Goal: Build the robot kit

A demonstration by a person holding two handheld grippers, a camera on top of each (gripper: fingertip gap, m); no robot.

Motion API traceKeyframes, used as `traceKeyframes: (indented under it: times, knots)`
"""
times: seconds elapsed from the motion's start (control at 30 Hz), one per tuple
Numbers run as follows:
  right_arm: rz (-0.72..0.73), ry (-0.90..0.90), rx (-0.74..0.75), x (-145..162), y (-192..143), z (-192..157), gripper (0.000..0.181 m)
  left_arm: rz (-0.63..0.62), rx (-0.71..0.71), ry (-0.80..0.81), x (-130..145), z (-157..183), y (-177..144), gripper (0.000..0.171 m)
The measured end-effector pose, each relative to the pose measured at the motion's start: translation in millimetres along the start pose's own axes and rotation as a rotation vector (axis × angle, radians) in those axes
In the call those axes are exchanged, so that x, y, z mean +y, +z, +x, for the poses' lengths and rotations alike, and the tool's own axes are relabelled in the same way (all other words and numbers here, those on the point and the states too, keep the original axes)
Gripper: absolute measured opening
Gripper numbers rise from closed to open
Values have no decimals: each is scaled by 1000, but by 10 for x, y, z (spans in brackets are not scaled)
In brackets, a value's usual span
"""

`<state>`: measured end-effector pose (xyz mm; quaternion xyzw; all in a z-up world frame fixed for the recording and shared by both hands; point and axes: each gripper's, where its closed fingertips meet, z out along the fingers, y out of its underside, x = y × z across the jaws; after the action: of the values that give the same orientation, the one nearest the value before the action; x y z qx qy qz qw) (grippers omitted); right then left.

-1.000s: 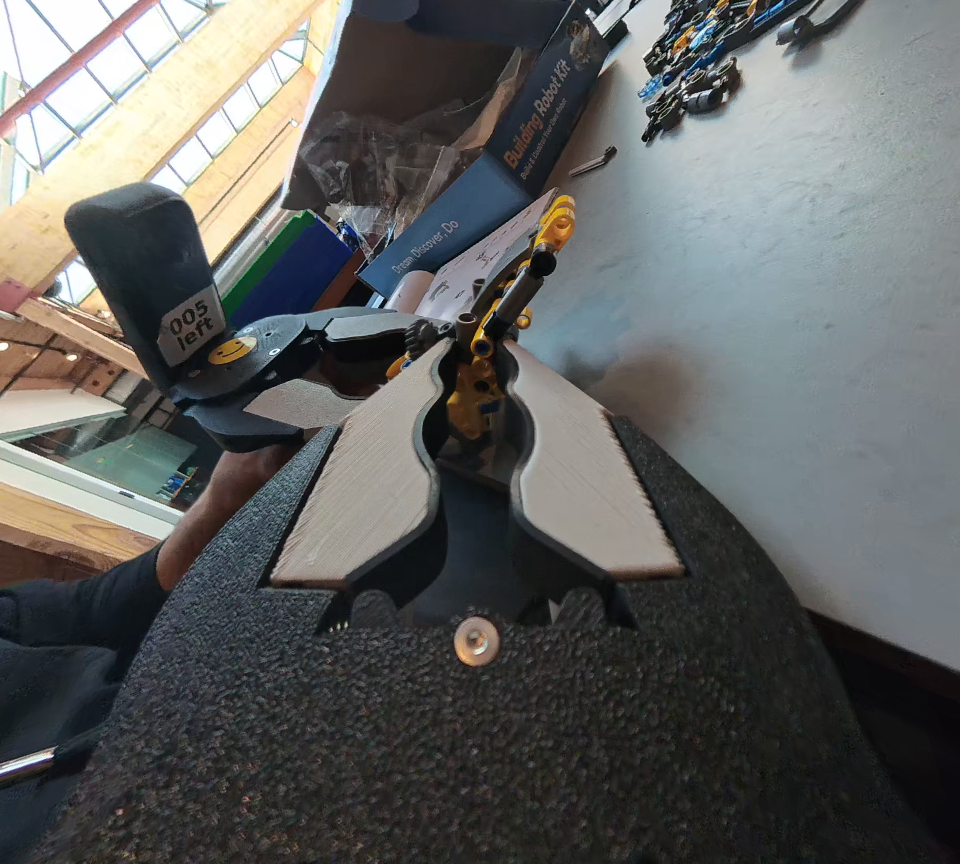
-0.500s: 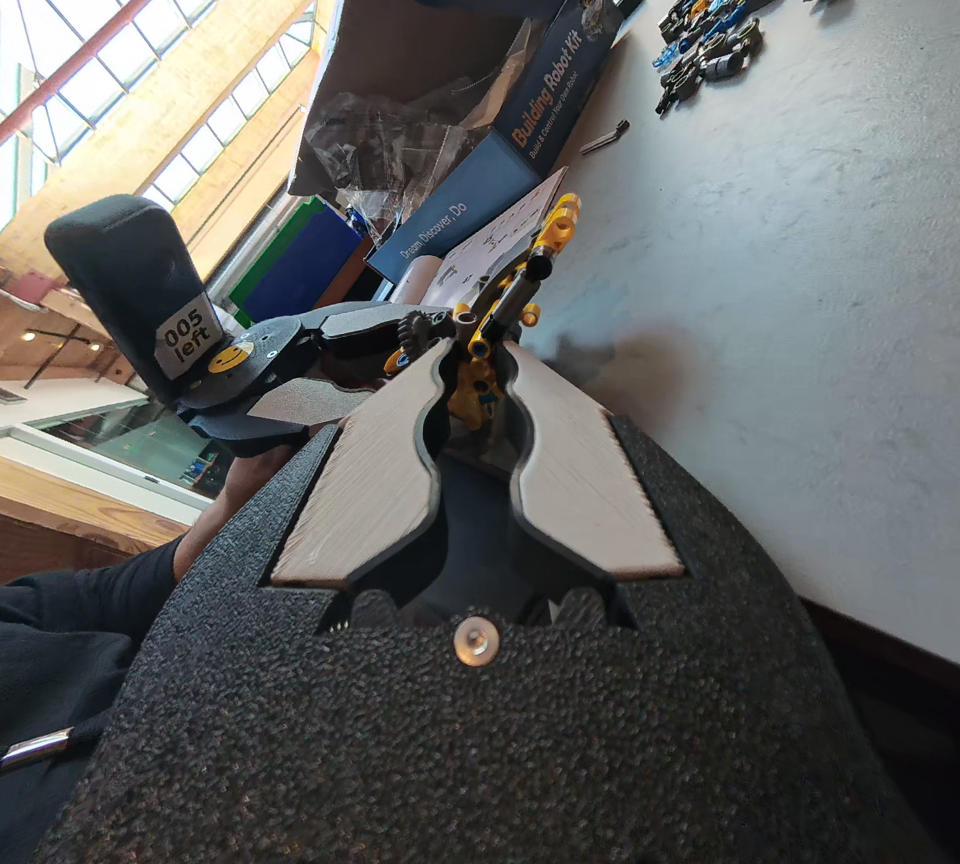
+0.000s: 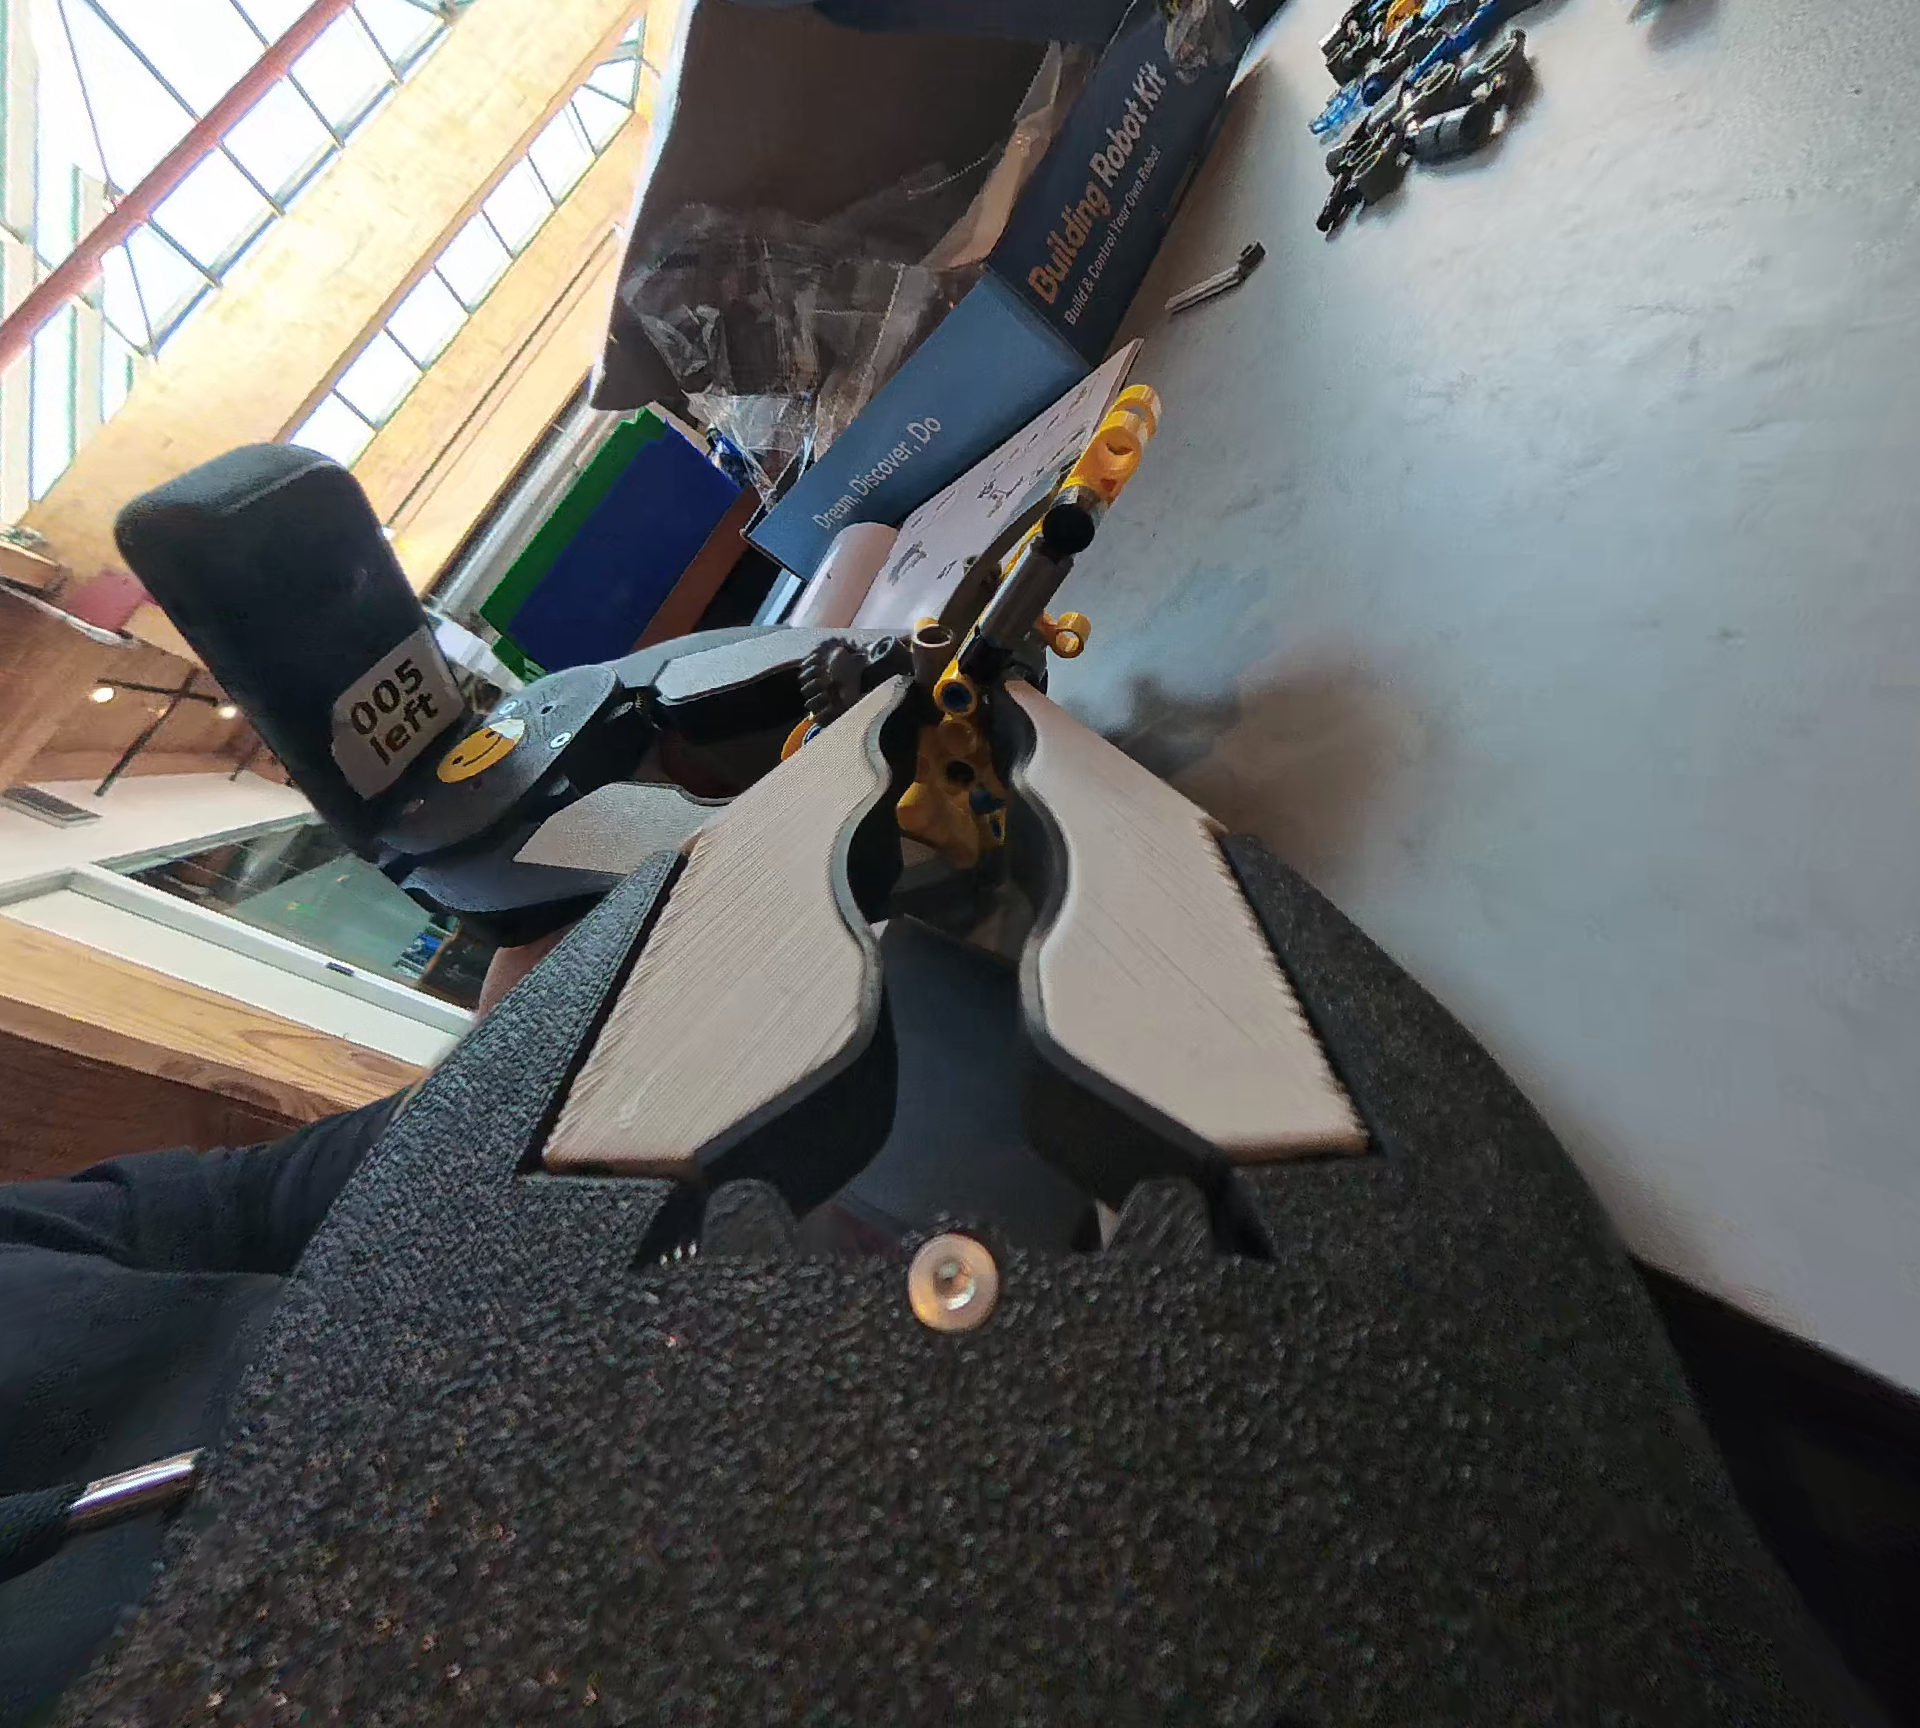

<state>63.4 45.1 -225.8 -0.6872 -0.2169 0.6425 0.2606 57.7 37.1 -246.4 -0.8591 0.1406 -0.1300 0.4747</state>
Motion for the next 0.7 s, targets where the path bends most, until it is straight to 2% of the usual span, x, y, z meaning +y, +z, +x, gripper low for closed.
traceKeyframes:
  times: [0.17,0.7]
  knots:
    - [-1,-57,-4,-54,14,-71,12,15,-2,-3,-20,8,-14,58]
    - [-9,85,-100,-32,27,-89,12,32,2,23,-16,-6,-34,58]
